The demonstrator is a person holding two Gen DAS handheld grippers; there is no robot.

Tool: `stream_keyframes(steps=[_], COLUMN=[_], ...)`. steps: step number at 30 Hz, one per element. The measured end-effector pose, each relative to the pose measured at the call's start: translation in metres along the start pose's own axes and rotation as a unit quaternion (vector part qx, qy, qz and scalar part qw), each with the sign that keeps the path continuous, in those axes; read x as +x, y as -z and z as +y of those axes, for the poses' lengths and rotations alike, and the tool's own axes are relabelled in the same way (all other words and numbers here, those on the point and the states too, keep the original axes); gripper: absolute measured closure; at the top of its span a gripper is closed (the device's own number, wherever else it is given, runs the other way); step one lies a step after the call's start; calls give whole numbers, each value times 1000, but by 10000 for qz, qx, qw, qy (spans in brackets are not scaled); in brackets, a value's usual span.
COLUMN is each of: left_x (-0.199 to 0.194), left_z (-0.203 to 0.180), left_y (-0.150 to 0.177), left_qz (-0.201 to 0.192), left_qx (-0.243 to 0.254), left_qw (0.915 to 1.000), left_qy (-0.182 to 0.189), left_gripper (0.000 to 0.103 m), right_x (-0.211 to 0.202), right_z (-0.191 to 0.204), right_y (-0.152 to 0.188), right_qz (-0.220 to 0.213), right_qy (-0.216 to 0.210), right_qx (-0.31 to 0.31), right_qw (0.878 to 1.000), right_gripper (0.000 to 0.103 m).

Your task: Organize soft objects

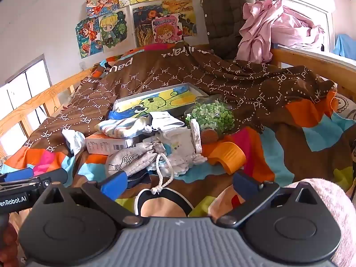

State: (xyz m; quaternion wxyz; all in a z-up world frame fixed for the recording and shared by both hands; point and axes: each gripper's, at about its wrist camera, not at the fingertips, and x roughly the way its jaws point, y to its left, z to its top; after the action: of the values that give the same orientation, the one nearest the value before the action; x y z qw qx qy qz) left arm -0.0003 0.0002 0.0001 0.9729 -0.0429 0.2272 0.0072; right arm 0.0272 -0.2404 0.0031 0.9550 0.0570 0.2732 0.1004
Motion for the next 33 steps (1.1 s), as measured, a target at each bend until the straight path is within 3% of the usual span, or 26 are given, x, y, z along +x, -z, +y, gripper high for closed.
stream_keyframes(steps=[16,33], left_x=[4,5], left_z=[4,4], left_y=[2,1], left_qz=[265,249], left_qx=[-196,-202], left_qw=[9994,9995], left_qy=[59,48], left_gripper=[1,1], right_x=[-1,-1], right_z=[1,-1], right_y=[0,0], right_qz=[-17,4], right_qy=[23,-9], right_qx=[-24,40], right_qw=[10000,10000], right_gripper=[0,0])
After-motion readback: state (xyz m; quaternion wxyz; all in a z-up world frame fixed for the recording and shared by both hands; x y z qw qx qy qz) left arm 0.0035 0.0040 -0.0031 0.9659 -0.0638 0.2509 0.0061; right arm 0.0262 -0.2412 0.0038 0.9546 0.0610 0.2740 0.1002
